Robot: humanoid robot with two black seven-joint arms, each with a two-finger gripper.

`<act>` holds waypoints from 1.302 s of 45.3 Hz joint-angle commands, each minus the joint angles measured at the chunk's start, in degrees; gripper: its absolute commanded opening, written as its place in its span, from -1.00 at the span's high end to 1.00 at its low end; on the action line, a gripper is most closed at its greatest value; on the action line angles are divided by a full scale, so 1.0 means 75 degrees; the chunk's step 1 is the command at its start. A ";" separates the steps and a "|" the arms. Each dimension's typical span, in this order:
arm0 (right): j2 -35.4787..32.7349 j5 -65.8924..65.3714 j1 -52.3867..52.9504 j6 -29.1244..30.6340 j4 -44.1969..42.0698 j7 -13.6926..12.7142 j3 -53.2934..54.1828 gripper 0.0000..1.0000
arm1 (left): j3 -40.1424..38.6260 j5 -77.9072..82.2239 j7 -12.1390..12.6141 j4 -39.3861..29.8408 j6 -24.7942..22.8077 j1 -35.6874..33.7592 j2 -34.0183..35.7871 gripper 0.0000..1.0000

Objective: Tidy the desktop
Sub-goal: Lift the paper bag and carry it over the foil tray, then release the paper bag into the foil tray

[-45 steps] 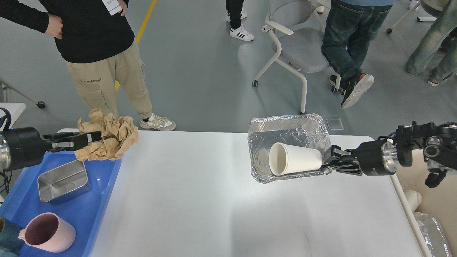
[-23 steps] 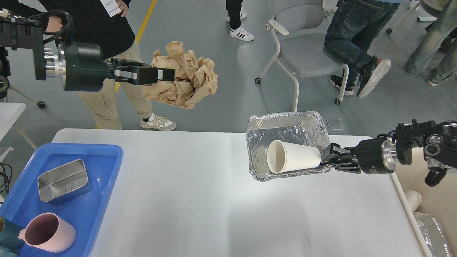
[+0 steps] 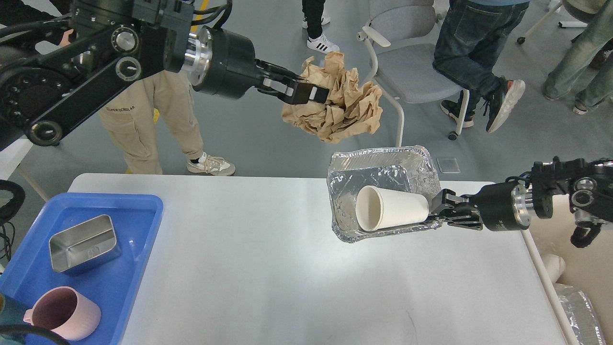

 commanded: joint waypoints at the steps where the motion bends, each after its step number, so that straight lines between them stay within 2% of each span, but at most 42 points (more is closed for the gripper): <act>1: -0.0020 0.0000 -0.0010 0.0000 0.0024 -0.0001 0.0001 1.00 | 0.0282 0.0002 0.0034 0.0458 0.0009 -0.0457 -0.0664 0.90; 20: -0.0195 0.0000 -0.0010 -0.0012 0.0317 -0.0001 0.0177 1.00 | 0.1032 0.0623 0.0116 0.1372 0.0150 -0.0551 -0.2234 0.85; 28: -0.0254 0.0000 0.0002 -0.0012 0.0399 -0.0013 0.0200 1.00 | 0.1547 0.0623 0.0127 0.1724 0.0489 -0.0527 -0.2668 0.77; 30: -0.0277 0.0000 -0.0010 -0.0012 0.0399 -0.0001 0.0224 1.00 | 0.1653 0.0611 0.0127 0.1806 0.0583 -0.0516 -0.2750 0.67; 33: -0.0301 0.0000 0.0002 -0.0012 0.0399 -0.0001 0.0235 1.00 | 0.1677 0.0588 0.0139 0.1911 0.0712 -0.0469 -0.2856 0.40; 38: -0.0312 0.0000 0.0002 -0.0012 0.0399 -0.0001 0.0224 1.00 | 0.1665 0.0541 0.0151 0.1982 0.0748 -0.0410 -0.2938 -0.40; 41: -0.0324 0.0000 -0.0010 -0.0012 0.0399 -0.0001 0.0224 1.00 | 0.1642 0.0529 0.0139 0.1982 0.0759 -0.0398 -0.2938 -0.78; 43: -0.0324 0.0000 -0.0010 -0.0012 0.0387 -0.0001 0.0224 1.00 | 0.1619 0.0517 0.0139 0.1982 0.0759 -0.0363 -0.2938 -0.84; 59: -0.0313 -0.0012 -0.0103 -0.0012 0.0223 -0.0013 0.0165 1.00 | 0.1431 -0.0045 0.0139 0.1970 0.0841 -0.0281 -0.2493 -0.91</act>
